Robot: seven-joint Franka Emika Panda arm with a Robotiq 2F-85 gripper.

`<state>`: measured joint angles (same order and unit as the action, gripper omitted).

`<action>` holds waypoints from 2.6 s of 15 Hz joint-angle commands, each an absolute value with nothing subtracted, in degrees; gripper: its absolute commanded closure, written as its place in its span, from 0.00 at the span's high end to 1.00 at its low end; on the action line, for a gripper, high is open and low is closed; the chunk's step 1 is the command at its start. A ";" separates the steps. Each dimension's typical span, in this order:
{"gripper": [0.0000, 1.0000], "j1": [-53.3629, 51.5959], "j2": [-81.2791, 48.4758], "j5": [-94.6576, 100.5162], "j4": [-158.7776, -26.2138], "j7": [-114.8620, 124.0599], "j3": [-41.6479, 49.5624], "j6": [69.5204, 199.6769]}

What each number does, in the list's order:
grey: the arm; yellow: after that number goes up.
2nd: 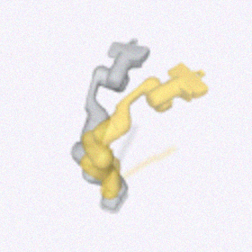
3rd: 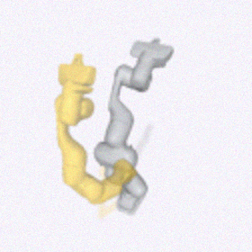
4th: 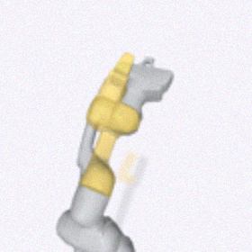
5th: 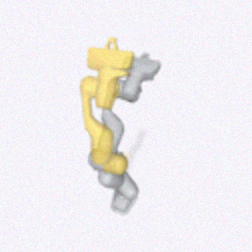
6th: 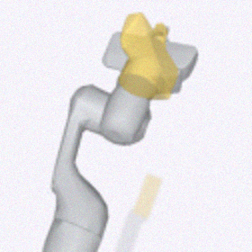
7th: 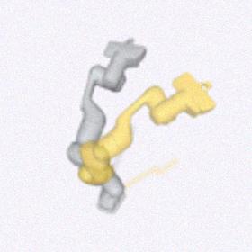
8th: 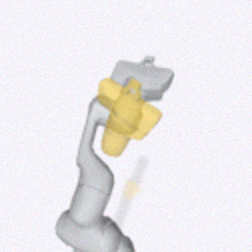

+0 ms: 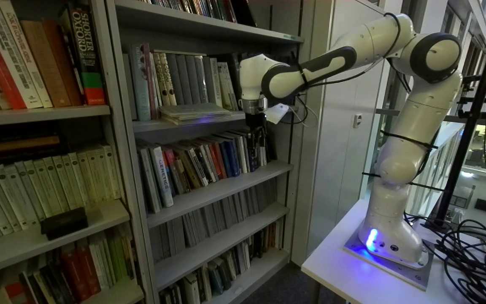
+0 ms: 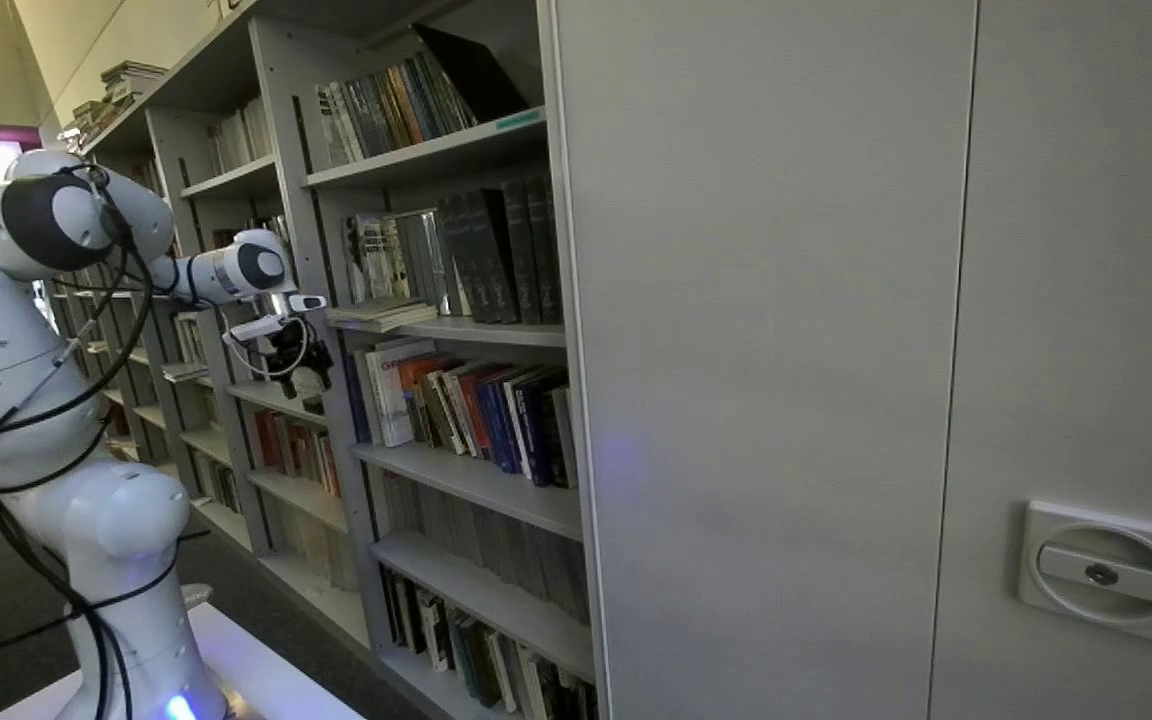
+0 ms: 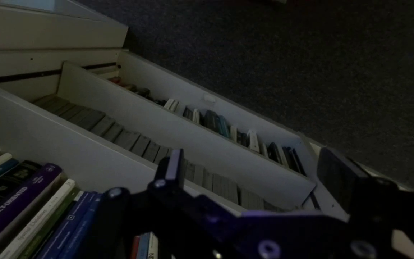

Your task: Take the book that lies on top of the standing books and put it on the pile, and pull out another book and put it on the pile

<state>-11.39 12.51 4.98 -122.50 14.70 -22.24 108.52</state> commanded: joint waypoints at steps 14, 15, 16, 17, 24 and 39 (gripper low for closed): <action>1.00 -14.35 5.24 -8.55 -109.41 6.25 -17.83 113.98; 1.00 -14.40 5.25 -8.55 -109.41 6.25 -17.85 113.98; 1.00 -14.45 5.22 -7.73 -109.66 5.81 -17.91 113.39; 1.00 -14.43 4.40 -7.12 -108.97 5.92 -17.90 112.68; 1.00 -14.69 -3.83 -2.38 -96.57 6.00 -17.82 106.37; 1.00 -15.58 -14.96 0.08 -77.01 6.92 -15.27 98.69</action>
